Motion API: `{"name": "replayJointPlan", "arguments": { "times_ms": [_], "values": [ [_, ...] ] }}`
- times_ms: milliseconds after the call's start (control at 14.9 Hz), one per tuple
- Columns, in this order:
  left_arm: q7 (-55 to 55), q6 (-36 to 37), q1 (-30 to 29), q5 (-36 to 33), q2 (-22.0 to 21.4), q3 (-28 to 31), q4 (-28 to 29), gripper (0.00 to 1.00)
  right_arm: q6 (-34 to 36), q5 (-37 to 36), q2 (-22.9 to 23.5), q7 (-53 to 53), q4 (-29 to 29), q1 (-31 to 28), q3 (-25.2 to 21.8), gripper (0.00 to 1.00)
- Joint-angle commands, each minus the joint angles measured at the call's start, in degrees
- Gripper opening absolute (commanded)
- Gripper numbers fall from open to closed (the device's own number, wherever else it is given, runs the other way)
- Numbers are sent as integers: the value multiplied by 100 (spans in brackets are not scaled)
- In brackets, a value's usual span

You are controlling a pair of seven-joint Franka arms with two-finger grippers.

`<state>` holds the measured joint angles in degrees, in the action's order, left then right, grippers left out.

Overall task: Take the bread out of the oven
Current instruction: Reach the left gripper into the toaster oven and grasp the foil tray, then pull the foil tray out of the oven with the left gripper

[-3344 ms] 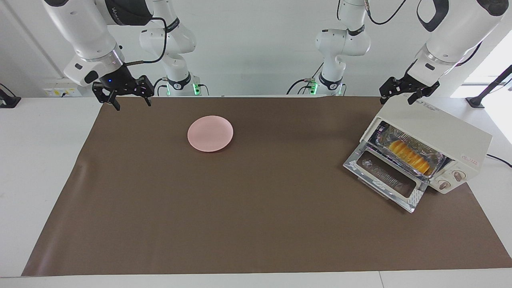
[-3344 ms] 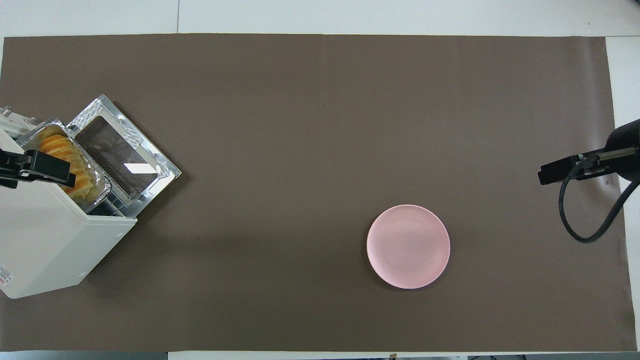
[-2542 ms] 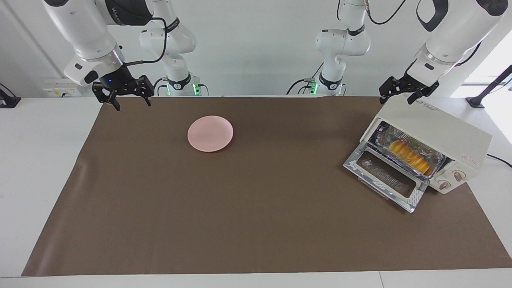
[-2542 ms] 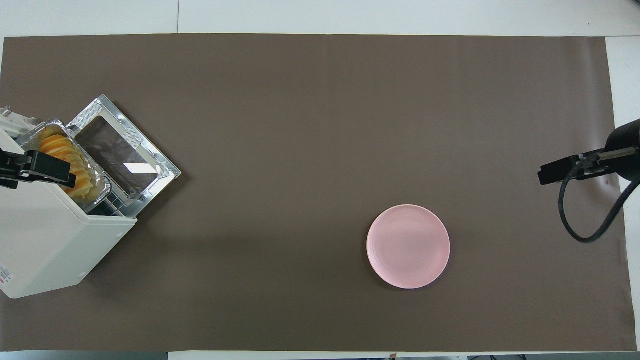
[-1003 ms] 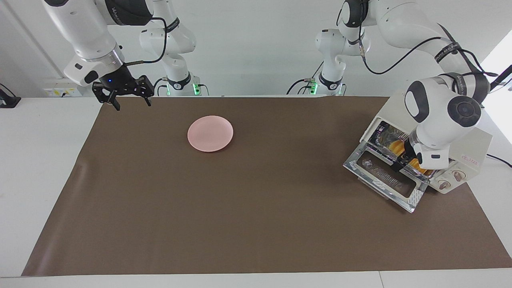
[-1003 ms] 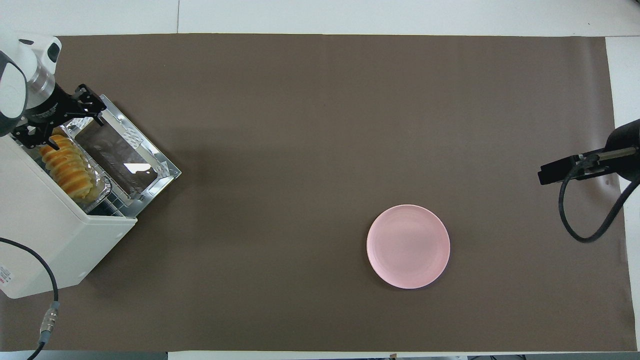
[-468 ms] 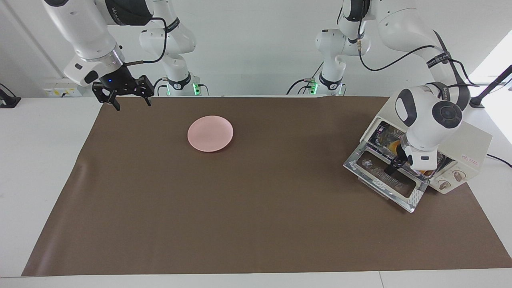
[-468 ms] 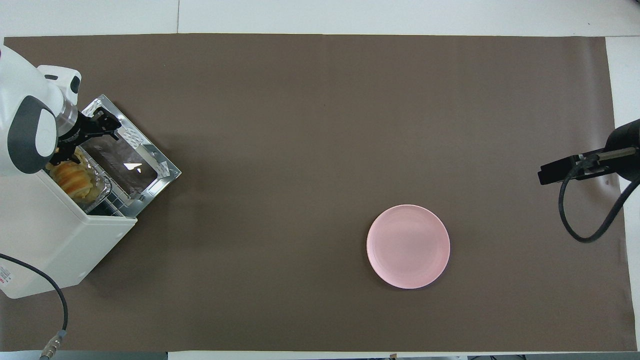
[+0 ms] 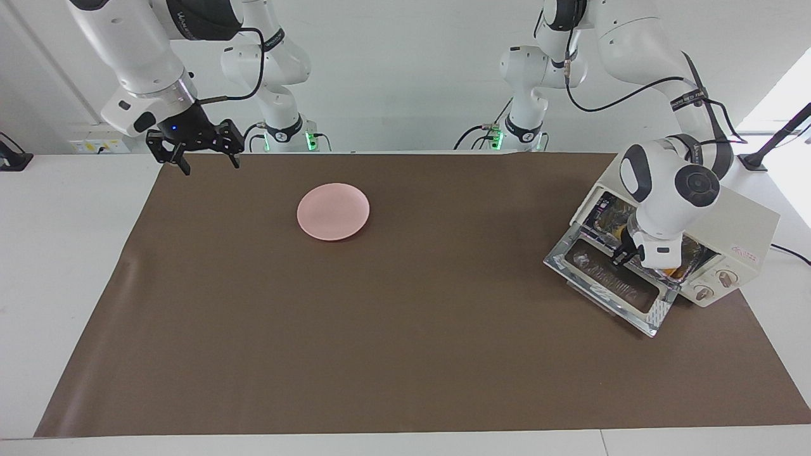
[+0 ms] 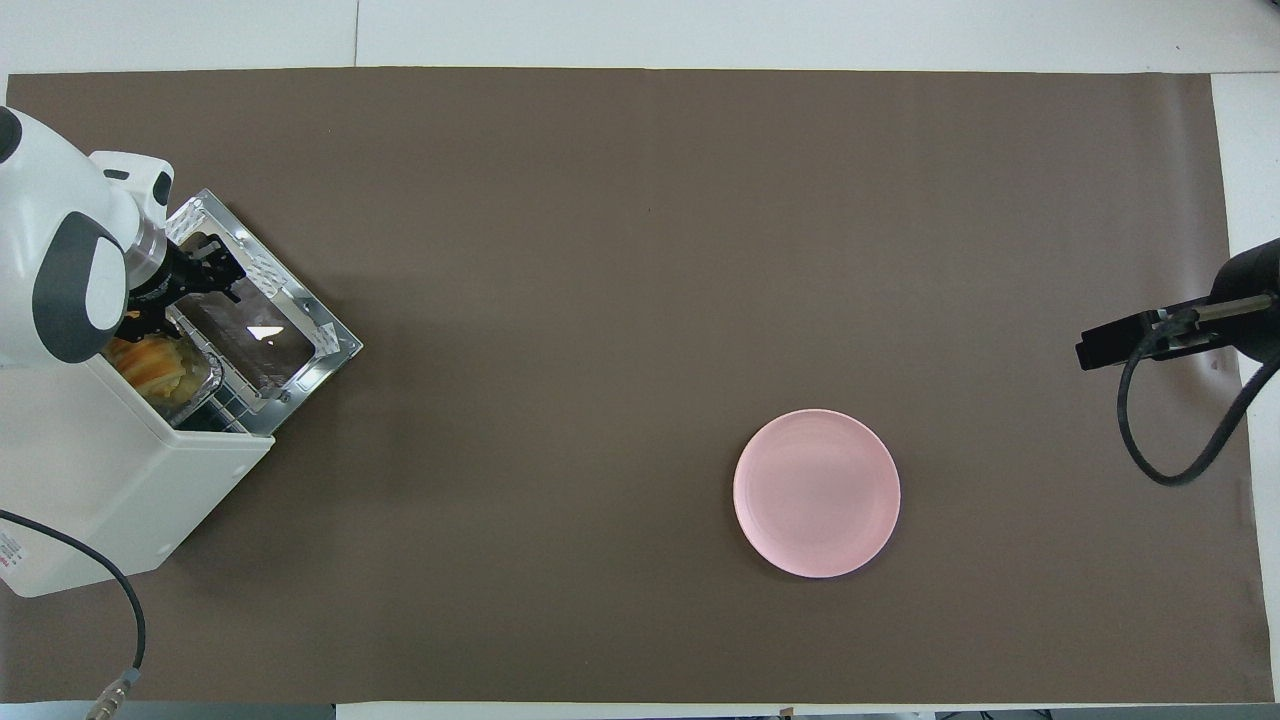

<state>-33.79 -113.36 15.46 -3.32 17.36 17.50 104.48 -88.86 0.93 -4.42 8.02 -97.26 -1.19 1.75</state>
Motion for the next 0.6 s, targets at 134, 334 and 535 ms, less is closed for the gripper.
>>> {"name": "replayJointPlan", "arguments": {
  "times_ms": [134,334,535],
  "values": [
    [574,-178,-17,-107,-234,8,248,0,35,74,-59,-63,-12,-119,80,100],
    [786,-90,280,-107,11,-18,-434,0,35,74,-59,-63,-12,-119,71,100],
    [839,435,869,-20,468,-106,-1568,0,35,74,-59,-63,-12,-128,80,100]
  ]
}}
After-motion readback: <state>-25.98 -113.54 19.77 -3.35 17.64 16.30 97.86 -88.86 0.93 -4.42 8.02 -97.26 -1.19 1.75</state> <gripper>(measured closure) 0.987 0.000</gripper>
